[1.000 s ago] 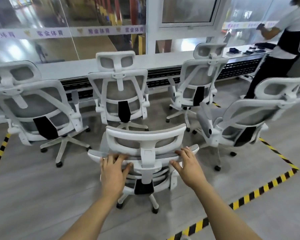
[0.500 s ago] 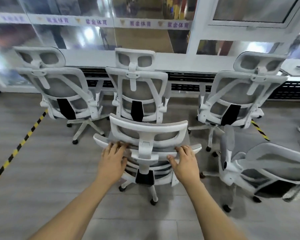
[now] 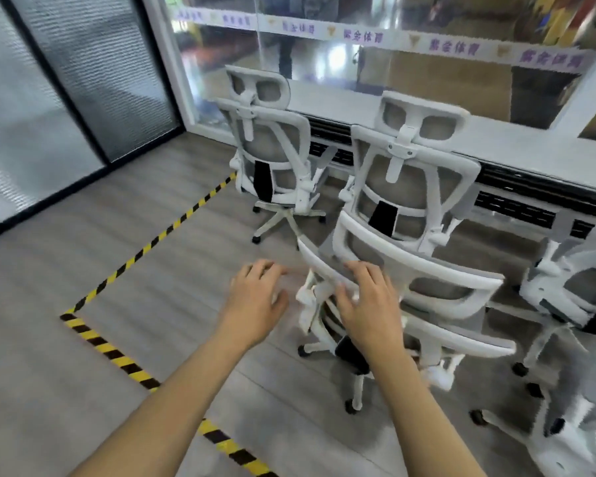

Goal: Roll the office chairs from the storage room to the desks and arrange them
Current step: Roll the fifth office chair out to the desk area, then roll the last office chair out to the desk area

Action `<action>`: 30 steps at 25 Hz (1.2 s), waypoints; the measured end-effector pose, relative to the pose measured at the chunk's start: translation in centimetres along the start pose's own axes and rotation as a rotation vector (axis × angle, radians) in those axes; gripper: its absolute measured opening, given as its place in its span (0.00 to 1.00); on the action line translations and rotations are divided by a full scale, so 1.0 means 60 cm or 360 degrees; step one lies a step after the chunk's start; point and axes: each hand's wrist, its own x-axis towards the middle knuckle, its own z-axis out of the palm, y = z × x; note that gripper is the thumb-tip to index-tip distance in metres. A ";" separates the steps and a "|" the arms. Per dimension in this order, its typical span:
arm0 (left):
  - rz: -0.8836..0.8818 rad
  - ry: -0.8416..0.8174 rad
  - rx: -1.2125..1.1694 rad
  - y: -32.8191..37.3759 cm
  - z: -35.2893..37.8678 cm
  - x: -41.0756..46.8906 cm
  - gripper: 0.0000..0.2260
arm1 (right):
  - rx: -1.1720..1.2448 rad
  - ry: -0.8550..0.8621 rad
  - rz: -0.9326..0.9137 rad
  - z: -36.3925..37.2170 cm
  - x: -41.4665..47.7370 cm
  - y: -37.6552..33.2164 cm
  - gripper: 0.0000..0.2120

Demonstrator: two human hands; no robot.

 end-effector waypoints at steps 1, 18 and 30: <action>-0.0085 0.0060 0.0009 -0.027 -0.023 -0.023 0.14 | 0.0036 -0.0079 -0.0081 0.025 0.008 -0.036 0.17; -0.1406 0.0790 0.0505 -0.564 -0.503 -0.791 0.15 | 0.0528 -0.0762 -0.1299 0.438 -0.384 -0.948 0.17; -0.2090 0.0936 0.0630 -0.989 -0.721 -1.247 0.13 | 0.0764 -0.1290 -0.1827 0.773 -0.721 -1.542 0.18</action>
